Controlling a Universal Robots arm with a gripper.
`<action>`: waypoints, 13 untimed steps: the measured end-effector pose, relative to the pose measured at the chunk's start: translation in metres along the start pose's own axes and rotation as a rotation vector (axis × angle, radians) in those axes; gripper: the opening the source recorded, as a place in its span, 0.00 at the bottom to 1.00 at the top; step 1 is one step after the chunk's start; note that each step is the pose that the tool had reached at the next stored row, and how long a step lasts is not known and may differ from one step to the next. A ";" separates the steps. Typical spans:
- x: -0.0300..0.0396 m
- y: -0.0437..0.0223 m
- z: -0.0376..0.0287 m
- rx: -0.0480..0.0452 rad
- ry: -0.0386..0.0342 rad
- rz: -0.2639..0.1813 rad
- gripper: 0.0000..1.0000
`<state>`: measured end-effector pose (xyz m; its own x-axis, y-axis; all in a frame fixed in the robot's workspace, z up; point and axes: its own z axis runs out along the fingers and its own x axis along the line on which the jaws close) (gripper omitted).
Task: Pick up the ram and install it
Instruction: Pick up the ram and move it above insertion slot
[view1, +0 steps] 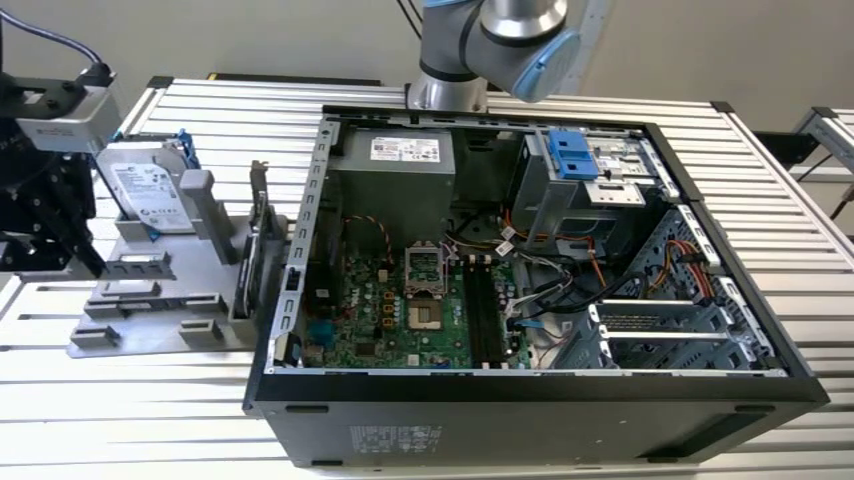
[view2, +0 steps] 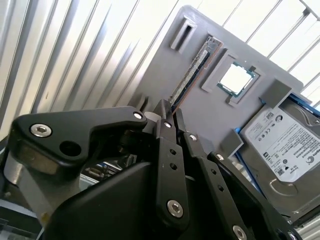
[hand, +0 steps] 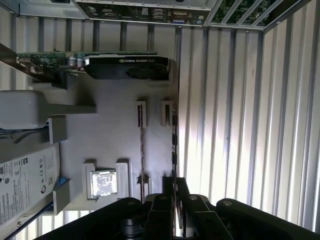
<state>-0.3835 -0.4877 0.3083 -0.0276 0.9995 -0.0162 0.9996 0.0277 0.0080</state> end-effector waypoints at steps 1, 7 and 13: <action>0.0000 0.0000 -0.0016 0.0000 0.0000 0.000 0.00; -0.0002 0.0001 -0.0121 0.0000 0.0000 0.000 0.00; -0.0004 0.0002 -0.0223 0.0000 0.0000 0.000 0.00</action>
<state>-0.3835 -0.4877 0.3305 -0.0276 0.9995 -0.0162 0.9996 0.0277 0.0080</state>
